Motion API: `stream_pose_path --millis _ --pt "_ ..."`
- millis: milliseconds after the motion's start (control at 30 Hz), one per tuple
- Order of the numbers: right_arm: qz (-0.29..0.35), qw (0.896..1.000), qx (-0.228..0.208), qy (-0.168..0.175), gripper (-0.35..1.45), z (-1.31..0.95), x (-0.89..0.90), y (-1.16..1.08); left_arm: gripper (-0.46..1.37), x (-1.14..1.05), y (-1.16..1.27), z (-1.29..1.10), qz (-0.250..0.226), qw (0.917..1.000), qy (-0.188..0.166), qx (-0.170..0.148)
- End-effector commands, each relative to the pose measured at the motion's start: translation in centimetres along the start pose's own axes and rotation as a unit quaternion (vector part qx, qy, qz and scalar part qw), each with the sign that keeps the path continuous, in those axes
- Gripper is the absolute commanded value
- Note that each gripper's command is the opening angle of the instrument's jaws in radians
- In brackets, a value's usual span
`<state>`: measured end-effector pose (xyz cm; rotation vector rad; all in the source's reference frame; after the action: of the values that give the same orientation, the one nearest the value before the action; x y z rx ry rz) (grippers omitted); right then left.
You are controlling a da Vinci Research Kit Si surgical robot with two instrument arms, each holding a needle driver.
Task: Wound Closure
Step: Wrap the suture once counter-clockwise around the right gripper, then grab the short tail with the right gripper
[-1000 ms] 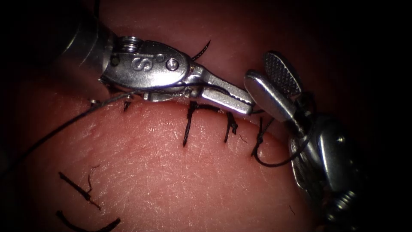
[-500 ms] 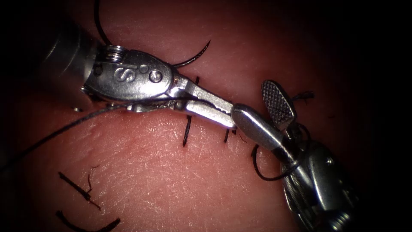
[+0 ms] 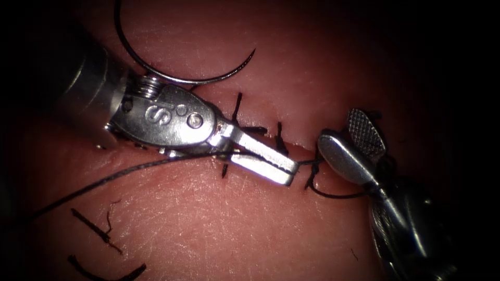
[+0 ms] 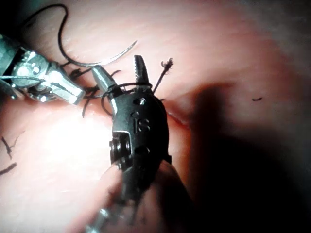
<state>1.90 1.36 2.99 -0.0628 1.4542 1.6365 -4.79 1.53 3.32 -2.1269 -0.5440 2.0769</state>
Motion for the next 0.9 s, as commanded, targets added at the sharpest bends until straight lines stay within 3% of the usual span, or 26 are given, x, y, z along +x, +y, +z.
stream_pose_path --millis 33,633,900 --pt "0.001 1.0 -0.006 -0.003 0.38 -0.01 -0.01 0.02 -0.35 0.0 -0.01 0.0 0.0 1.0 0.0 -0.002" --pt "0.064 0.99 -0.121 -0.042 0.39 -0.12 -0.17 0.14 -0.35 -0.03 -0.1 0.15 -0.002 0.9995 -0.028 -0.014" --pt "0.071 0.987 -0.142 -0.036 0.55 -0.05 -0.14 0.23 -0.35 -0.04 -0.12 0.21 -0.002 0.9993 -0.03 -0.021"
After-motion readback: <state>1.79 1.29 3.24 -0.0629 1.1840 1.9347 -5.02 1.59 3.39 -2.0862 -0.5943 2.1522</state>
